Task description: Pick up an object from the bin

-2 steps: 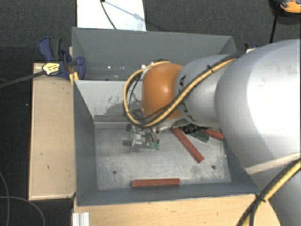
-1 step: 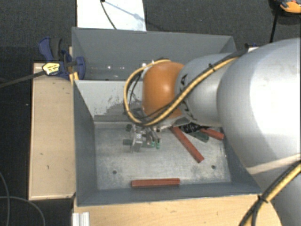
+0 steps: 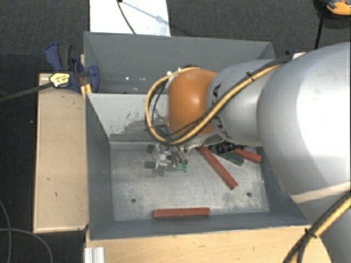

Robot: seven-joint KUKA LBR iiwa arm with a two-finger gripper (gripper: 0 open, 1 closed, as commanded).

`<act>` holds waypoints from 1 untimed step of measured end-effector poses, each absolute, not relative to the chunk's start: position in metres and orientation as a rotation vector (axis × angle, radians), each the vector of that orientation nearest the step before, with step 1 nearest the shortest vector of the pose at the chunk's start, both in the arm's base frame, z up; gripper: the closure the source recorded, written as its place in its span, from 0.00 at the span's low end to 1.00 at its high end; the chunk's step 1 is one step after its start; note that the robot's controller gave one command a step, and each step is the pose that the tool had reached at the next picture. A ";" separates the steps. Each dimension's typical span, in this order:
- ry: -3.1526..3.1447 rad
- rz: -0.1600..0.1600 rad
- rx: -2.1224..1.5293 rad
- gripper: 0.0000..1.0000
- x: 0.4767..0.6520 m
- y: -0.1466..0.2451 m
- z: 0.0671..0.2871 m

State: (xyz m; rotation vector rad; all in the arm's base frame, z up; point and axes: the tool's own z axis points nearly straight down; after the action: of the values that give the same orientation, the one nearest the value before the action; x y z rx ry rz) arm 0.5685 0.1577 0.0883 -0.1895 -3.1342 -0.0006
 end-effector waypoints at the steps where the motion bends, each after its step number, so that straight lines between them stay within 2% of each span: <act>1: -3.137 -0.002 -0.190 1.00 0.569 0.158 0.106</act>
Offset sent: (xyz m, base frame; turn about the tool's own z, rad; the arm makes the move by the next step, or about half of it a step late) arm 0.0000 0.0001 0.0127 0.0000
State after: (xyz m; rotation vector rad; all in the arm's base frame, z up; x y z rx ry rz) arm 0.5691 0.1579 0.1062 -0.1900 -3.1366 -0.0022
